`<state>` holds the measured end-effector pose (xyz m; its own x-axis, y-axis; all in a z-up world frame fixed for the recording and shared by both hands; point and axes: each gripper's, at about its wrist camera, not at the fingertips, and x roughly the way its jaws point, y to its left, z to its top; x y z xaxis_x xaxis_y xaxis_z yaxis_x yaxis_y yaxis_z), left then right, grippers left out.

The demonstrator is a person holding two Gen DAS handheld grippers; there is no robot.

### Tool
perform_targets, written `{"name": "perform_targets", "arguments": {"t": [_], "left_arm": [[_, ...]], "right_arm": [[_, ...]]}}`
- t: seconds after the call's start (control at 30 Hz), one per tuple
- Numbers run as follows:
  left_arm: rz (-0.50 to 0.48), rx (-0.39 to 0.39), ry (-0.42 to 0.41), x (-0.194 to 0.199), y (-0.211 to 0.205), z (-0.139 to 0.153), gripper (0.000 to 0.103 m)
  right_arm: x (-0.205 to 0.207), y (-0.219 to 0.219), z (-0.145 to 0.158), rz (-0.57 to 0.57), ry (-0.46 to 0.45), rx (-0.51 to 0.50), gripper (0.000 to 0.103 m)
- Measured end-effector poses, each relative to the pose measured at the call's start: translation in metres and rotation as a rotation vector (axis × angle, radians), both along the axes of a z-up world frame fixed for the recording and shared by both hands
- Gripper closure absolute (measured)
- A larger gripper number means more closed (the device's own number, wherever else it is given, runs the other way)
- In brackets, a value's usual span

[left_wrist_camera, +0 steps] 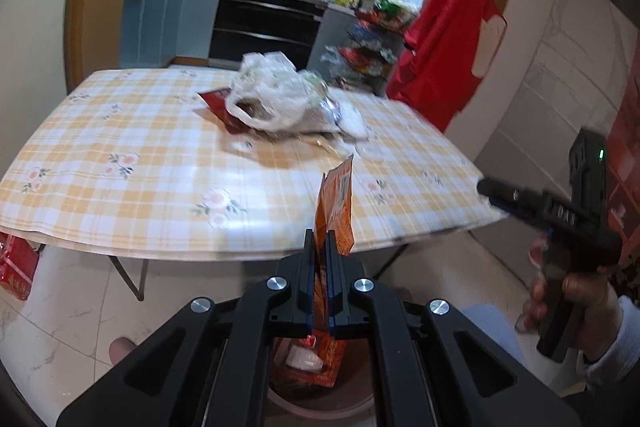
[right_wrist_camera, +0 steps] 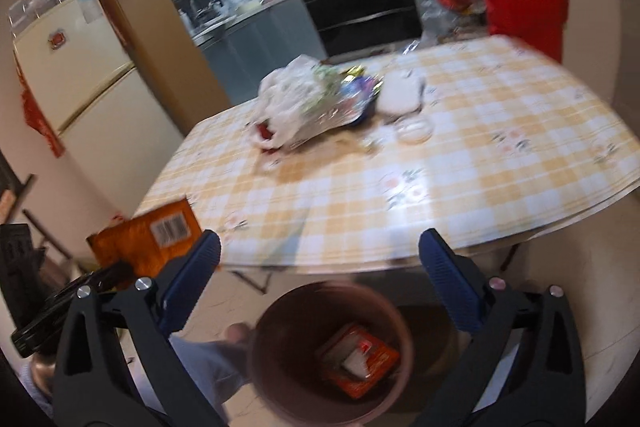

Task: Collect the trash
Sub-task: 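Drop the red-labelled tray into the bin with the right tool while the left tool drops the orange packet, then grasp the white plastic bag with the left tool while the right tool grasps the clear lid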

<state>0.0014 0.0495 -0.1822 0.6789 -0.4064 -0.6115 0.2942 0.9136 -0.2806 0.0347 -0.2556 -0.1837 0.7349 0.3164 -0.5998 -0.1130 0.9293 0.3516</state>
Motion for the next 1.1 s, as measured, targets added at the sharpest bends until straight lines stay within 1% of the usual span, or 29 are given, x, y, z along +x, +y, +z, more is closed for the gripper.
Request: {"name": "perform_targets", "arguments": {"t": [0.1, 0.23, 0.3, 0.33, 0.4, 0.43, 0.53, 0.57, 0.6, 0.63, 0.7, 0.73, 0.77, 0.9, 1.1], "left_arm": [[-0.032, 0.007, 0.012, 0.000, -0.011, -0.005, 0.098], [-0.061, 0.016, 0.029, 0.002, -0.022, -0.010, 0.098], [-0.097, 0.020, 0.057, 0.004, -0.029, -0.015, 0.095], [-0.109, 0.027, 0.068, 0.004, -0.032, -0.018, 0.091], [-0.106, 0.057, 0.077, 0.005, -0.037, -0.023, 0.050], [-0.103, 0.061, 0.076, 0.004, -0.037, -0.024, 0.047], [-0.088, 0.079, 0.094, 0.005, -0.037, -0.029, 0.045], [-0.072, 0.090, 0.097, 0.006, -0.035, -0.030, 0.042], [-0.062, 0.091, 0.100, 0.008, -0.033, -0.031, 0.036], [-0.048, 0.083, 0.103, 0.008, -0.029, -0.032, 0.032], [-0.015, 0.062, 0.106, 0.009, -0.021, -0.032, 0.022], [-0.005, 0.060, 0.107, 0.010, -0.019, -0.032, 0.019], [0.018, 0.066, 0.115, 0.012, -0.015, -0.033, 0.013], [0.076, 0.077, 0.136, 0.018, -0.005, -0.037, 0.010], [0.109, 0.084, 0.136, 0.028, 0.006, -0.035, 0.010]], "right_arm": [[0.000, -0.009, 0.000, -0.029, -0.015, 0.020, 0.005], [0.003, -0.019, -0.006, -0.060, 0.001, 0.025, 0.005], [0.003, -0.025, -0.009, -0.069, 0.011, 0.032, 0.005], [0.004, -0.027, -0.011, -0.076, 0.021, 0.037, 0.005], [0.004, -0.030, -0.013, -0.083, 0.032, 0.045, 0.005], [0.005, -0.030, -0.014, -0.087, 0.037, 0.048, 0.005], [0.005, -0.029, -0.017, -0.086, 0.047, 0.048, 0.005], [0.005, -0.029, -0.018, -0.086, 0.051, 0.046, 0.005], [0.006, -0.028, -0.019, -0.086, 0.054, 0.045, 0.005], [0.006, -0.027, -0.020, -0.086, 0.056, 0.044, 0.005], [0.007, -0.026, -0.022, -0.086, 0.064, 0.039, 0.005], [0.007, -0.026, -0.023, -0.085, 0.068, 0.037, 0.005], [0.007, -0.025, -0.025, -0.086, 0.073, 0.034, 0.005], [0.009, -0.025, -0.028, -0.085, 0.085, 0.023, 0.005], [0.015, -0.025, -0.035, -0.095, 0.106, -0.031, 0.005]]}}
